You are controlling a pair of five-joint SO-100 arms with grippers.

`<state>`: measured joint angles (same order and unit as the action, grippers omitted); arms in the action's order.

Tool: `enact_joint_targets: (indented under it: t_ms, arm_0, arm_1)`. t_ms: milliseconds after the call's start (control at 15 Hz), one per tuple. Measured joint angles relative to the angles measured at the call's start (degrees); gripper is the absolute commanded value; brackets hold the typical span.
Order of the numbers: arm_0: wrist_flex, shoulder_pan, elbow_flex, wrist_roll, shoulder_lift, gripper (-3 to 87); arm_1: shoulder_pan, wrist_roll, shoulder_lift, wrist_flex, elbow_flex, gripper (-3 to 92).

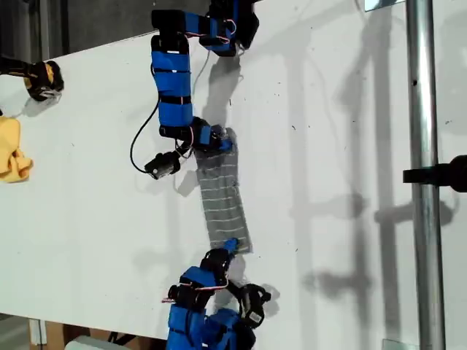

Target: Grasp corners of a towel and fold twice.

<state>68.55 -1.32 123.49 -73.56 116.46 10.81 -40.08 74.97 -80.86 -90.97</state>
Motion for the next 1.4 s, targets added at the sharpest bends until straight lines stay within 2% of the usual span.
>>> enact_joint_targets:
  t_ms: [333,533,667,867,1000,1133,1400]
  arm_0:
    - [8.6,2.3,12.6,-5.7,38.5,15.4]
    - [8.6,2.9,29.1,-9.8,61.6,14.1]
    - [8.6,3.0,36.2,-9.6,72.8,12.0]
    - [6.4,3.1,41.0,-6.5,80.4,11.6]
    - [3.0,3.1,44.7,-6.2,82.1,12.8]
    - [-2.9,3.4,51.2,-6.2,82.4,13.3]
    - [-3.7,3.6,52.4,-6.2,82.4,13.7]
  arm_1:
    - [-0.8,-4.9,23.3,-13.6,2.5,31.6]
    - [3.4,-11.1,35.9,-15.4,-10.2,29.9]
    - [7.4,-16.4,47.8,-15.1,-21.4,27.8]
    - [8.8,-24.9,60.2,-12.9,-31.7,31.6]
    - [9.2,-27.7,63.8,-6.9,-39.1,34.3]
    - [9.2,-27.5,62.7,3.2,-46.0,36.3]
    - [12.9,-21.2,53.1,24.5,-50.3,35.8]
